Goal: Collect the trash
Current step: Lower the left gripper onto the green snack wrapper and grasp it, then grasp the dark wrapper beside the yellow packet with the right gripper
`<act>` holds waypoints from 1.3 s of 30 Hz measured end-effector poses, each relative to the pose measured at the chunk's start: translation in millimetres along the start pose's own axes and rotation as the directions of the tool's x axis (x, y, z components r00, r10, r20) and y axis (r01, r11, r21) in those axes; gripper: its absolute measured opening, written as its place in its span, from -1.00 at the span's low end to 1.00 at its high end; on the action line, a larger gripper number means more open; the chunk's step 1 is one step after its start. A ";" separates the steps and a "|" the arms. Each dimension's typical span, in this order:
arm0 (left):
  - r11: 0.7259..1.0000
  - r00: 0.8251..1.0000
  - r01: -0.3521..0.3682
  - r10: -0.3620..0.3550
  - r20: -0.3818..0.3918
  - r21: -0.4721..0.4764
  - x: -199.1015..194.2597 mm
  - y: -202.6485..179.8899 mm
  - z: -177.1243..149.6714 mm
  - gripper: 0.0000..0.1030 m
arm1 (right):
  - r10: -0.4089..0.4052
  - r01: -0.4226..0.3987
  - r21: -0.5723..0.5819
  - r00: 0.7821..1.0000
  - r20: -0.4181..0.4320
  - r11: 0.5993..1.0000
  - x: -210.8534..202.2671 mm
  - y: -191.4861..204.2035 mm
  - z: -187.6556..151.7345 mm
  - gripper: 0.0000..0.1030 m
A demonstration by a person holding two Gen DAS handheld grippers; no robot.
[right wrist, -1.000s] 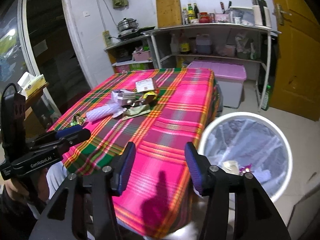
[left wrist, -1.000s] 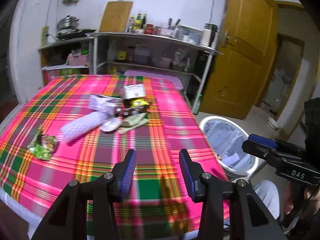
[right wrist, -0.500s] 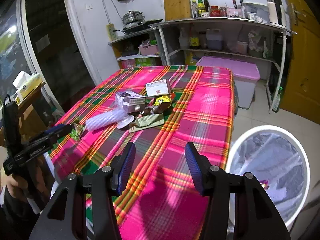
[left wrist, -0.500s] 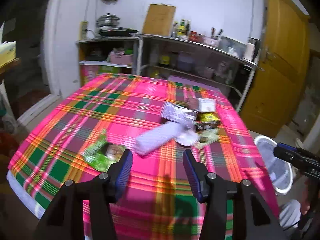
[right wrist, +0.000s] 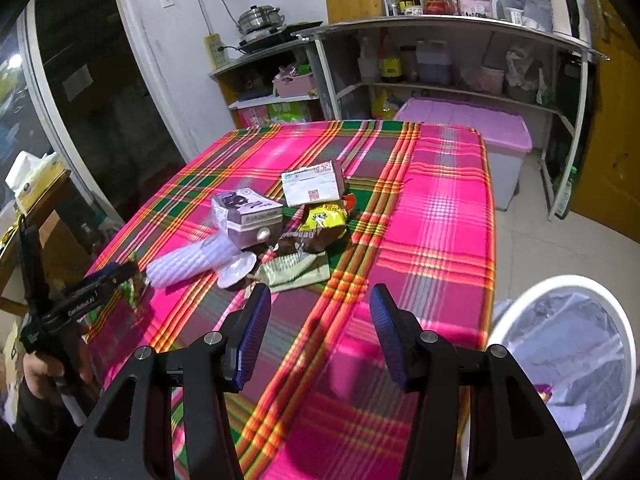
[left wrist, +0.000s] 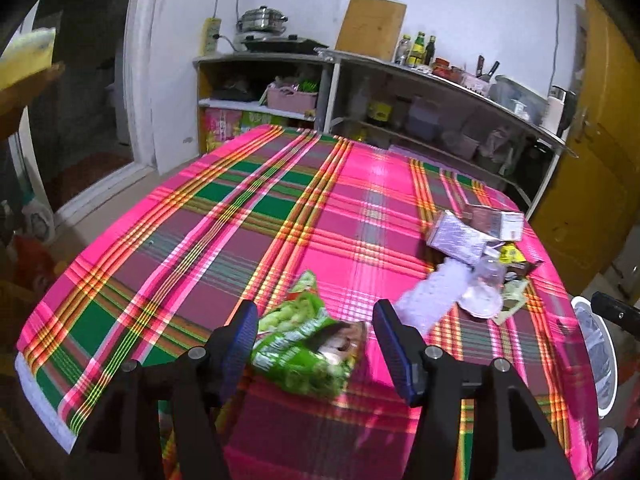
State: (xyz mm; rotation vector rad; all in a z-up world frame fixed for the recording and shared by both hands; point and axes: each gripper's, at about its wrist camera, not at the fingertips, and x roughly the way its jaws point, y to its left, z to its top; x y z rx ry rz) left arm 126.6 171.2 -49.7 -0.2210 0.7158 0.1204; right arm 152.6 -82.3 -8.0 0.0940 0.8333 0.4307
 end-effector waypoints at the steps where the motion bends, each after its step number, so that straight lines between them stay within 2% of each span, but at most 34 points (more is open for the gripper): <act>1: 1.000 1.000 0.001 -0.001 -0.006 -0.002 3.5 2.2 -0.1 0.15 | 0.002 -0.002 0.000 1.000 -0.006 1.000 5.3 0.3 3.3 0.02; 6: 1.000 0.999 0.026 -0.027 -0.024 -0.011 14.2 6.1 -1.7 0.15 | 0.011 -0.011 -0.005 0.999 -0.035 1.000 30.6 3.7 18.3 0.02; 11: 1.000 1.000 0.022 -0.022 -0.020 0.011 19.0 3.4 -3.9 0.14 | -0.003 0.004 0.011 0.998 -0.059 1.000 57.0 -1.4 31.9 0.02; 14: 0.999 1.000 0.020 -0.020 -0.012 0.028 18.5 0.8 -5.0 0.06 | -0.013 0.017 0.047 0.997 -0.080 0.999 73.8 -10.4 38.6 0.02; 17: 0.999 1.000 0.023 -0.022 -0.009 0.034 18.7 0.1 -4.8 -0.12 | 0.001 0.007 0.076 0.995 -0.102 0.997 85.6 -15.5 42.3 0.02; 18: 0.999 1.000 0.026 -0.026 -0.008 0.036 18.6 -0.1 -4.8 -0.18 | 0.010 -0.001 0.081 0.994 -0.106 0.997 87.5 -15.5 42.6 0.00; 19: 0.999 1.000 0.030 -0.030 -0.008 0.041 18.5 -0.6 -4.8 -0.21 | 0.016 -0.007 0.083 0.994 -0.107 0.997 88.6 -15.6 42.6 -0.25; 20: 0.998 0.999 0.034 -0.034 -0.006 0.044 18.8 -0.8 -4.5 -0.32 | 0.020 -0.011 0.079 0.994 -0.109 0.997 89.1 -14.5 42.2 -0.37; 24: 0.997 0.999 0.041 -0.041 0.000 0.061 15.4 -4.4 -5.2 -0.51 | 0.016 -0.009 0.074 0.995 -0.095 0.997 83.1 -10.3 40.3 -0.48; 26: 0.997 0.999 0.044 -0.044 0.000 0.065 14.1 -5.8 -5.9 -0.54 | 0.010 -0.004 0.067 0.996 -0.085 0.998 78.0 -8.2 38.2 -0.51; 30: 0.997 0.998 0.056 -0.057 0.005 0.057 6.7 -5.8 -6.7 -0.71 | 0.015 -0.010 0.066 0.998 -0.065 0.998 64.3 -5.7 32.5 -0.53; 39: 0.995 0.997 0.071 -0.073 0.021 0.063 -21.1 -16.8 -11.9 -0.78 | 0.036 -0.036 0.076 0.999 0.004 0.996 18.4 -5.0 19.2 -0.53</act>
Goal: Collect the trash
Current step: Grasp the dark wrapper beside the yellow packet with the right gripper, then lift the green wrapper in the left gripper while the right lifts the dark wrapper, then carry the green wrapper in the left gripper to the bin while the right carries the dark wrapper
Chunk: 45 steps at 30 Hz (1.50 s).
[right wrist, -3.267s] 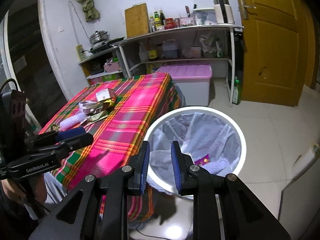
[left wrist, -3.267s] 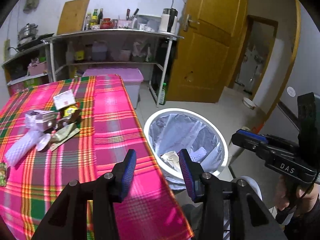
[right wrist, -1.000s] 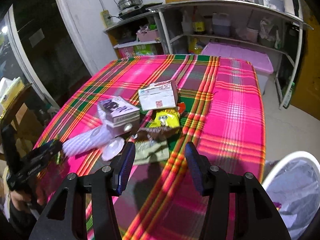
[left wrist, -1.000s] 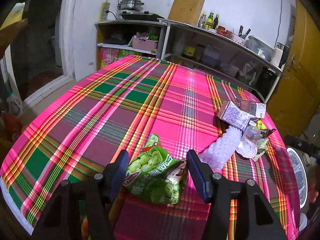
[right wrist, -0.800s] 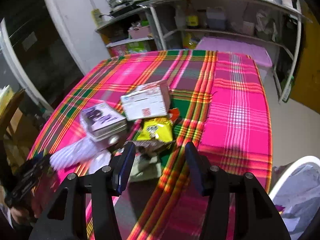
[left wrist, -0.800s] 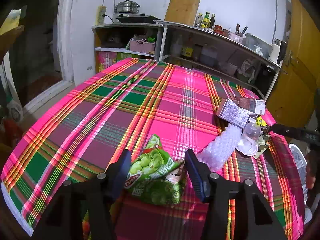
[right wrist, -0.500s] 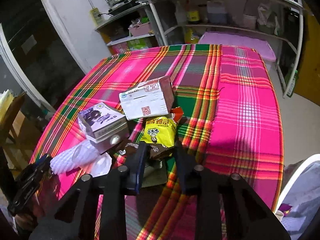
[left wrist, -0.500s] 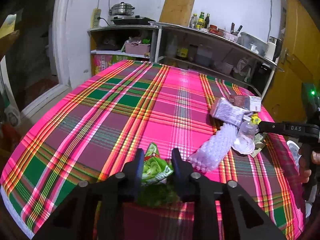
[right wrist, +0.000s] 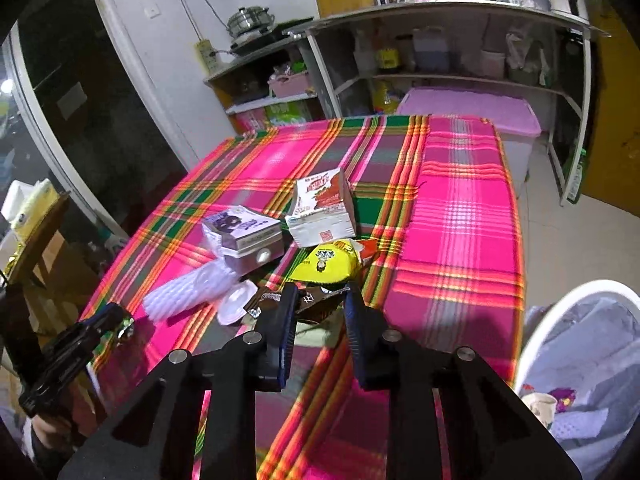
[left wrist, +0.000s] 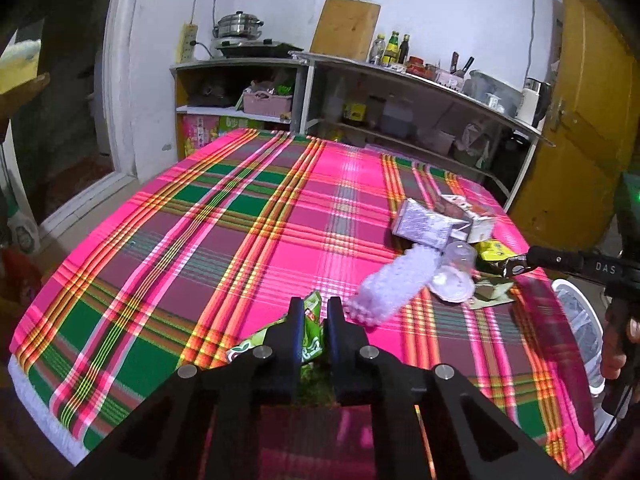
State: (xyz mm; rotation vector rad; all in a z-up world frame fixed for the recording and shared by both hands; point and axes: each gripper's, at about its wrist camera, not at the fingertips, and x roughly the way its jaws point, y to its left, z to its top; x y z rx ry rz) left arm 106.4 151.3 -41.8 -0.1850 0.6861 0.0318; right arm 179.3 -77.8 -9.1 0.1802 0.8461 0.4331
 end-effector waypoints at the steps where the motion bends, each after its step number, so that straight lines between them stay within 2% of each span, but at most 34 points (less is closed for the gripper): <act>1: 1.000 1.000 0.002 -0.002 0.007 0.003 -4.0 -3.1 0.2 -0.78 | 0.002 -0.002 0.001 1.000 0.010 1.000 -6.2 0.0 -1.2 -0.53; 11: 0.994 0.994 0.086 -0.090 0.060 0.062 -45.3 -51.0 2.8 -0.79 | 0.009 -0.011 0.029 0.997 0.079 1.000 -63.3 -13.9 -22.3 -0.53; 22: 0.967 0.977 0.197 -0.208 0.050 0.160 -66.1 -120.4 -3.3 -0.79 | -0.030 0.019 0.087 0.990 0.136 0.996 -117.2 -47.4 -51.3 -0.53; 32: 0.921 0.953 0.295 -0.304 -0.005 0.252 -62.7 -195.1 -7.9 -0.79 | -0.095 0.066 0.165 0.980 0.176 0.984 -153.9 -92.6 -71.7 -0.53; 45: 0.852 0.907 0.419 -0.408 -0.104 0.315 -38.7 -277.0 -15.8 -0.79 | -0.198 0.151 0.255 0.965 0.170 0.955 -175.0 -144.1 -92.8 -0.53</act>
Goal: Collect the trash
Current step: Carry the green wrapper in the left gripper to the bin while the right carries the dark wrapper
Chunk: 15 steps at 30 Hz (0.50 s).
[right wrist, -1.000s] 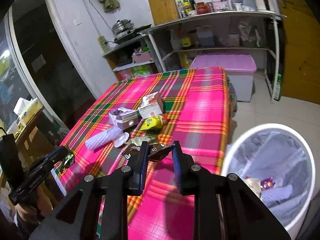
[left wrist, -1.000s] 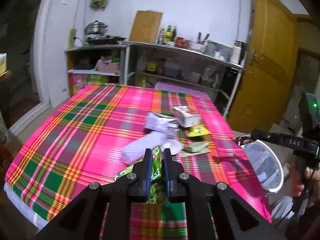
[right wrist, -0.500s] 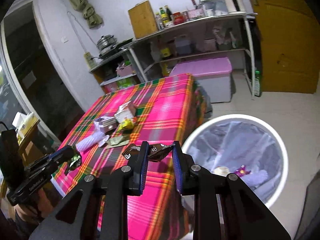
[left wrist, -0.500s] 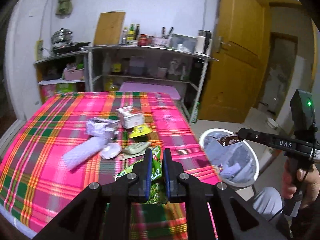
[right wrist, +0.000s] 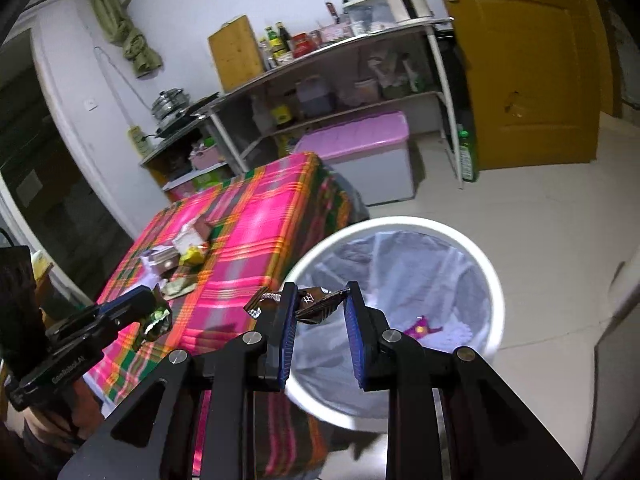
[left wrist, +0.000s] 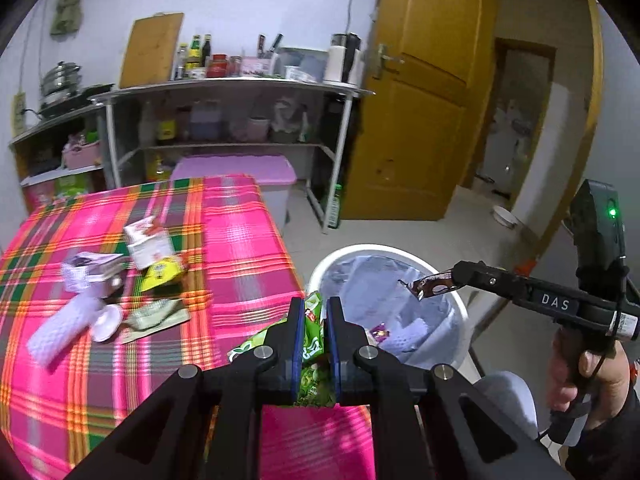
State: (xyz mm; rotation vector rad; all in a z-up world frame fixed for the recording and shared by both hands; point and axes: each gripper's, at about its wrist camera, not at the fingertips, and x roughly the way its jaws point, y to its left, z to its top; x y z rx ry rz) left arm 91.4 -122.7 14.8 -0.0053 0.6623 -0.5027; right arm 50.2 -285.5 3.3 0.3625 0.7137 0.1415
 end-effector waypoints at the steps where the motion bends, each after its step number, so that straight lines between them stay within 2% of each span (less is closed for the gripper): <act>1: 1.000 1.000 0.009 -0.009 -0.013 0.000 4.1 -2.1 0.5 -0.79 | -0.008 0.008 0.004 1.000 -0.004 1.000 1.5 -4.1 -0.5 -0.53; 15: 0.997 0.989 0.082 -0.080 -0.126 0.006 78.7 -25.1 4.6 -0.79 | -0.089 0.095 0.062 0.991 -0.099 0.994 34.5 -59.3 -12.7 -0.52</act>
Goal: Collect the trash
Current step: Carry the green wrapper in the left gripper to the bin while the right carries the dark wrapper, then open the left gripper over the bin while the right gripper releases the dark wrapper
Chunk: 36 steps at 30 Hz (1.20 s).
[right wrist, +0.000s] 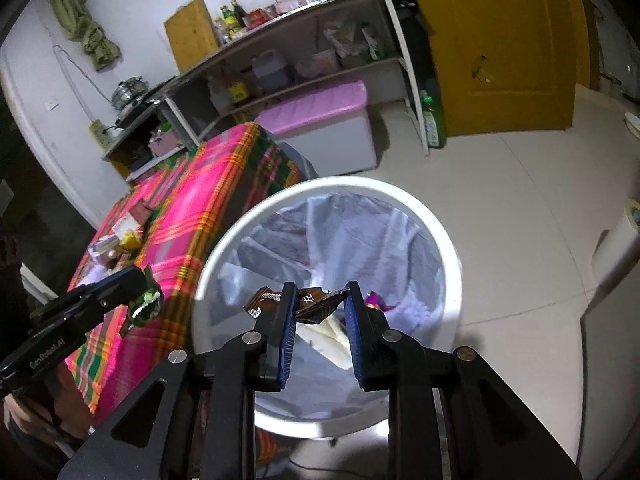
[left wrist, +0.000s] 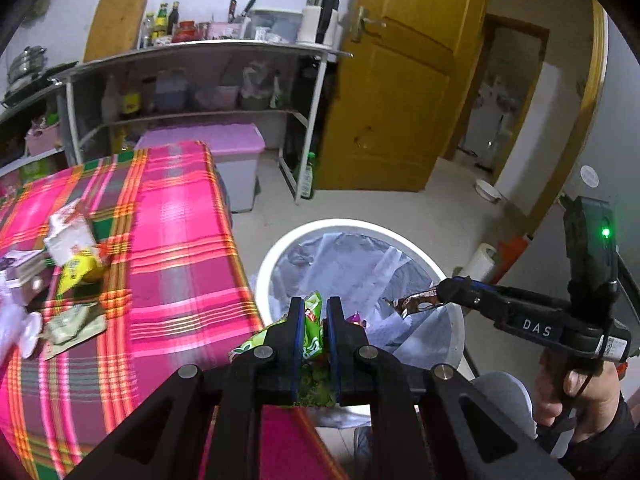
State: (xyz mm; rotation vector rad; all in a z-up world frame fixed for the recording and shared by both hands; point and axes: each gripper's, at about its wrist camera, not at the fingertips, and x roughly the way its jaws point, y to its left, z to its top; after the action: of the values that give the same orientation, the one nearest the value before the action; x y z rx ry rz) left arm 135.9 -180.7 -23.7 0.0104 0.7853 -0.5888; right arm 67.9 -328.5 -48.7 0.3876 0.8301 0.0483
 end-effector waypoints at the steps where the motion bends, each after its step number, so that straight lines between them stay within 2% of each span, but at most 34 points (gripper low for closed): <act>1: 1.000 1.000 0.006 -0.006 -0.008 0.003 5.4 -1.5 0.6 -0.79 | -0.005 0.005 0.002 1.000 -0.006 1.000 1.7 -2.0 -0.5 -0.52; 11: 0.998 0.995 0.061 -0.060 -0.075 0.002 48.4 -12.0 4.9 -0.76 | -0.043 0.043 -0.001 0.998 -0.044 0.999 14.1 -15.0 -4.9 -0.49; 13: 0.998 0.994 0.065 -0.065 -0.087 0.001 54.2 -13.7 4.2 -0.75 | -0.050 0.050 -0.001 0.998 -0.044 0.999 14.5 -17.0 -5.9 -0.38; 16: 0.998 0.992 0.070 -0.070 -0.107 -0.002 60.7 -14.5 3.4 -0.62 | -0.048 0.048 0.000 0.998 -0.036 0.999 12.2 -18.3 -5.5 -0.19; 18: 0.997 0.990 0.081 -0.082 -0.113 -0.014 62.8 -12.9 3.2 -0.42 | -0.048 0.048 -0.006 0.998 -0.029 0.999 10.9 -17.7 -4.7 -0.19; 19: 0.996 0.990 0.084 -0.086 -0.114 -0.021 63.2 -12.0 3.3 -0.41 | -0.049 0.049 -0.008 0.998 -0.026 0.999 10.4 -17.3 -4.3 -0.19; 29: 0.994 0.991 0.102 -0.104 -0.088 -0.035 48.4 -14.4 4.1 -0.41 | -0.053 0.054 -0.051 0.998 0.018 0.997 -10.4 -2.5 -1.6 -0.18; 36: 0.995 0.995 0.088 -0.090 -0.034 -0.036 17.7 -11.1 2.1 -0.41 | -0.036 0.042 -0.112 0.998 0.059 0.993 -30.4 22.2 -2.0 -0.19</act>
State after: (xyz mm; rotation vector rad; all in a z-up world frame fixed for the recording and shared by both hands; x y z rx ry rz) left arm 141.5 -199.3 -31.7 -0.0463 0.8331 -0.6607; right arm 48.2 -313.1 -20.5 0.2649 0.7748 0.0473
